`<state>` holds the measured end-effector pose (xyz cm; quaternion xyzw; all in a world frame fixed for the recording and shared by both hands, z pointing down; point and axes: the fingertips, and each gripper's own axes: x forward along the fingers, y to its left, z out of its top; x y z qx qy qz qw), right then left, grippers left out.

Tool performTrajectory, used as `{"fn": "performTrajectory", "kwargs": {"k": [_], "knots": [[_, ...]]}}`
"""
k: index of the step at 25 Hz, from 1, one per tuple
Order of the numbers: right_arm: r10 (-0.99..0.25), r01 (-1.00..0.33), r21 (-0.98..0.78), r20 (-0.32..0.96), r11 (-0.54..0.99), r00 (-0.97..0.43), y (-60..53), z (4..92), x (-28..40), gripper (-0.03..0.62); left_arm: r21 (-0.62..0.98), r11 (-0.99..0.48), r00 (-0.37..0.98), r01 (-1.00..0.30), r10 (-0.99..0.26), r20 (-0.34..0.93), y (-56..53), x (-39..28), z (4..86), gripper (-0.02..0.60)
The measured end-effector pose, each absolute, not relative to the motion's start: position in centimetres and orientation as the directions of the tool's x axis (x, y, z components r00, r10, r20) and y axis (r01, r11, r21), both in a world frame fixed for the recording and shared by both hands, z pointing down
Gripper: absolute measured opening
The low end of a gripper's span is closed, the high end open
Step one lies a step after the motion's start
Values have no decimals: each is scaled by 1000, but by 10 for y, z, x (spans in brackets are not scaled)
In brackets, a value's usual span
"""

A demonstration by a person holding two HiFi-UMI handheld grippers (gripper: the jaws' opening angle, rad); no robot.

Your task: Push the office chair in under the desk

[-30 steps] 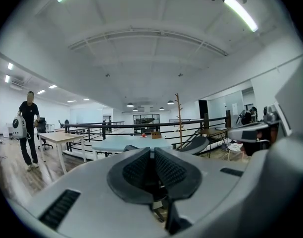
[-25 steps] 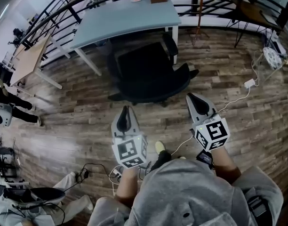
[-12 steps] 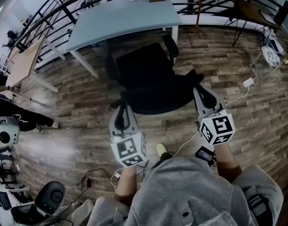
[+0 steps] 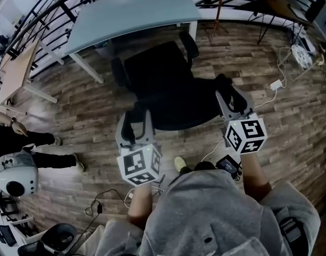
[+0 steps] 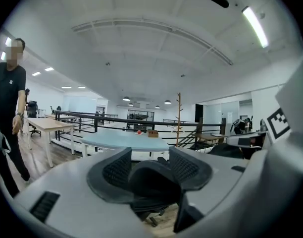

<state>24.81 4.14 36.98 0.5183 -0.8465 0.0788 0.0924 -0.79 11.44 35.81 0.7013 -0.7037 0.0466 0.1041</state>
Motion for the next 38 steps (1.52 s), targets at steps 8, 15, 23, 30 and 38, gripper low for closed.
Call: {"fn": "performTrajectory", "kwargs": {"k": [8, 15, 23, 30, 38], "knots": [[-876, -920, -81, 287, 382, -389, 31, 377, 262, 188, 179, -34, 83, -983, -957, 278, 118, 4, 361, 292], [-821, -892, -227, 351, 392, -450, 14, 400, 263, 196, 189, 18, 44, -982, -946, 320, 113, 11, 374, 296], [-785, -889, -297, 427, 348, -449, -6, 410, 268, 204, 238, 90, 2, -967, -932, 362, 95, 26, 381, 295], [-817, -892, -340, 393, 297, -422, -21, 411, 274, 198, 217, 177, -86, -960, -924, 372, 79, 33, 384, 270], [-840, -886, -371, 354, 278, -412, -37, 414, 272, 193, 185, 258, -171, -948, -906, 386, 55, 22, 389, 219]]}}
